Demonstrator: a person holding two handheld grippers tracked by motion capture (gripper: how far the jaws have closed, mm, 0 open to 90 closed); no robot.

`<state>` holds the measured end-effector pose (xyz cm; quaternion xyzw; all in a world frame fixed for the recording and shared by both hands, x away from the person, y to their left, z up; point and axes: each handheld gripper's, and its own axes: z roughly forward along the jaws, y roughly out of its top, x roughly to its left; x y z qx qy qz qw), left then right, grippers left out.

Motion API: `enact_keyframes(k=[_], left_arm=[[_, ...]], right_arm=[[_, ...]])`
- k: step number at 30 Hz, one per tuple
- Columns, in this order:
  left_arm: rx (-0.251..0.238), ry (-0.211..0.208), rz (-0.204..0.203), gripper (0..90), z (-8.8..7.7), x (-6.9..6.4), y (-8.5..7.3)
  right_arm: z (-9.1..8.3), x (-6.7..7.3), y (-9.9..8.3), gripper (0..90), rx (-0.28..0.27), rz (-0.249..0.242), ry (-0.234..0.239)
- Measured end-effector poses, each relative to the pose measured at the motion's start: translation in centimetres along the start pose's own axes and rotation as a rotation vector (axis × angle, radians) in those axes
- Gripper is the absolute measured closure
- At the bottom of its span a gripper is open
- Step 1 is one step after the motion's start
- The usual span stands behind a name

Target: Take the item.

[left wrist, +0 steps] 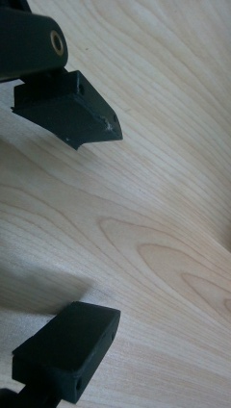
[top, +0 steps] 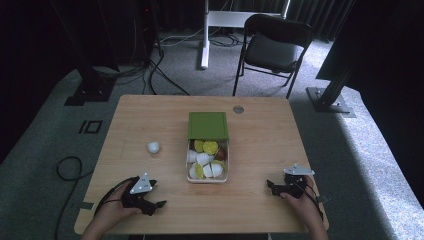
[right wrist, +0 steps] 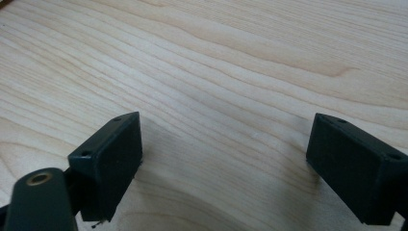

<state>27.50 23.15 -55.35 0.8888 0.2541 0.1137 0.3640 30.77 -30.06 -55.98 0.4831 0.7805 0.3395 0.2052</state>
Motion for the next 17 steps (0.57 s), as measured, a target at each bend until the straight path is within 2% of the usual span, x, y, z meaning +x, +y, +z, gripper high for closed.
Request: enact_keyframes(k=[17], left_arm=[[0.001, 0.008, -0.01, 14.6, 0.09, -0.16, 0.05]], right_arm=[[0.0, 0.0, 0.0, 12.0, 0.0, 0.0, 0.0]])
